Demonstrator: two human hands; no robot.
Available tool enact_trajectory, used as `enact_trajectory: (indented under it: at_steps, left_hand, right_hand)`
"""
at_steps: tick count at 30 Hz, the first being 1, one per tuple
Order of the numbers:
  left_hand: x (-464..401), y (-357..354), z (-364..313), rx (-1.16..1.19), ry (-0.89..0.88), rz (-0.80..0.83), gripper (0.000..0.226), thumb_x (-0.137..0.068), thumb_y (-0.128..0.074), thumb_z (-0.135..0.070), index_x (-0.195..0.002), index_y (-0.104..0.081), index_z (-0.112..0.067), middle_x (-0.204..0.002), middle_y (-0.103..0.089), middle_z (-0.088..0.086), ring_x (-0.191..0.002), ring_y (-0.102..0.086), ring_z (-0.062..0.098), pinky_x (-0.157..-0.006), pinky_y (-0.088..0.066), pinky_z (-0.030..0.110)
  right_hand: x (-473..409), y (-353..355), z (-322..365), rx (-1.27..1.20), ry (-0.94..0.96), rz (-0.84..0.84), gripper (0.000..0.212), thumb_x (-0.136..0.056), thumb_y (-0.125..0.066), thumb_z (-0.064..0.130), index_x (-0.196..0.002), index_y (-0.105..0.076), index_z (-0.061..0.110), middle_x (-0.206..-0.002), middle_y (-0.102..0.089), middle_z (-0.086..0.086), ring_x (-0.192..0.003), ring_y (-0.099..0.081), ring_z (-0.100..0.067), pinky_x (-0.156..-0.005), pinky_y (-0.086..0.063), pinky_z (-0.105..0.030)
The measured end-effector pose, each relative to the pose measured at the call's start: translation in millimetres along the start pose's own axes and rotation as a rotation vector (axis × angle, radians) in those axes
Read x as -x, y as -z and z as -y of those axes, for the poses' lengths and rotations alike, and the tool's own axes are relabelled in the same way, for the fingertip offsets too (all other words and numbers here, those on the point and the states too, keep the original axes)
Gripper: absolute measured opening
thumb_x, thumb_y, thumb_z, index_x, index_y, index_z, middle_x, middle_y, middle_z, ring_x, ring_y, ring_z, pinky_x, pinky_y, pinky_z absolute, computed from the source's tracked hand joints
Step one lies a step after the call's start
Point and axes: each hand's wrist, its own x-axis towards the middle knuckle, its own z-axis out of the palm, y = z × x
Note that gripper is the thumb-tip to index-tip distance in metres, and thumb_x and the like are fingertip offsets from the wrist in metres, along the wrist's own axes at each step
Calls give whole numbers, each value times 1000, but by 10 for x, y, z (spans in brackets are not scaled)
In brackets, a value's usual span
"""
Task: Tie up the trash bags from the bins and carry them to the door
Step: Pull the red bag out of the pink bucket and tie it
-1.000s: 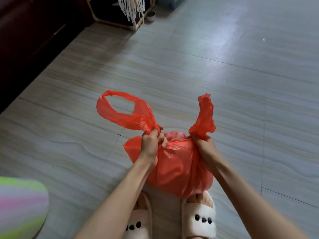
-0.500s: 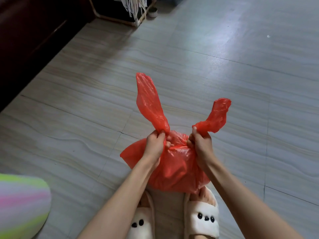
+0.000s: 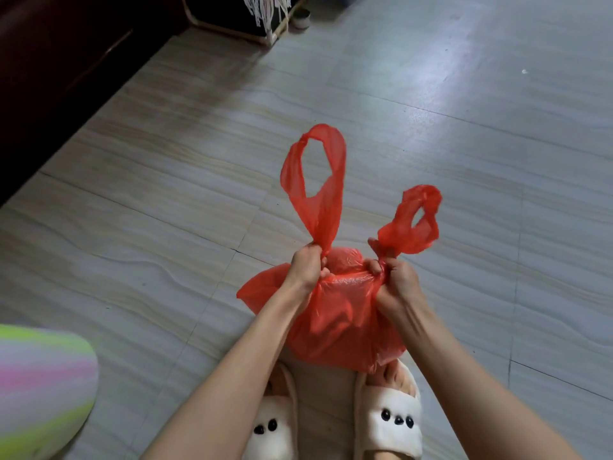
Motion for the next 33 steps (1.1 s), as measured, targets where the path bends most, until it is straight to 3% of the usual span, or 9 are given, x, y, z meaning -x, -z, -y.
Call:
enact_trajectory:
  at_steps: [6,12,14,16,20,22,26,30,33]
  left_hand:
    - [-54,41,82,-71,-3,-181,15,-92,-44,-6,-106,-50,-4,-62,-54,7,-27,-41,2,-35,-32,14]
    - [-17,104,106,-315,-167,-154,23,-83,-61,-7,-62,-54,-14,-50,-58,1,-30,-45,-1,-37,-37,17]
    - [21,116,101,-491,-235,-103,16,-80,-65,-15,-64,-64,-12,-57,-66,4,-47,-55,-4,-52,-47,22]
    - [116,142,97,-459,-297,53,15,-80,-64,-16,-90,-70,-7,-88,-72,9,-81,-63,4,-77,-50,26]
    - [237,164,132,-284,-309,270,28,-76,-65,-27,-103,-66,-22,-103,-68,-4,-102,-63,9,-91,-48,23]
    - [217,145,111,-270,-264,126,8,-79,-69,-33,-86,-70,-29,-96,-70,-4,-98,-66,11,-88,-51,27]
    - [159,98,49,-131,-133,-160,20,-87,-62,-29,-81,-70,-11,-72,-68,1,-56,-62,-1,-56,-50,16]
    - [234,16,-2,181,-37,-141,29,-95,-50,-19,-68,-58,-11,-37,-56,-5,-34,-53,1,-39,-44,14]
    - [259,31,8,268,15,-78,25,-96,-47,-15,-73,-57,-12,-33,-49,-7,-30,-45,0,-36,-40,13]
  right_hand:
    - [54,-48,-35,70,66,124,15,-90,-48,8,-79,-58,11,-58,-65,3,-36,-39,-5,-51,-39,-19]
    - [85,-88,-118,495,288,225,16,-85,-50,-6,-83,-61,5,-49,-59,7,-42,-51,-1,-47,-43,-13]
    - [47,-83,-146,867,450,163,16,-85,-54,-4,-92,-67,1,-68,-66,0,-56,-57,5,-59,-45,-11]
    - [11,-70,-158,1153,587,101,17,-83,-58,1,-96,-70,5,-88,-67,-10,-79,-60,-4,-75,-44,-17]
    - [60,-59,-173,1363,776,112,20,-80,-62,1,-99,-69,3,-93,-62,-12,-84,-53,-13,-68,-35,-4]
    - [103,-39,-208,1380,839,212,20,-78,-62,-3,-97,-66,5,-92,-64,-8,-82,-53,-8,-70,-35,-3]
    - [129,17,-256,1340,797,308,31,-76,-70,6,-88,-42,16,-73,-48,10,-63,-46,4,-63,-37,-7]
    - [146,96,-291,1356,946,284,30,-77,-70,15,-79,-41,17,-73,-44,3,-63,-38,-5,-66,-33,-6]
    - [142,83,-298,1339,895,162,29,-77,-71,27,-69,-45,17,-71,-49,-3,-66,-40,-8,-65,-33,-8]
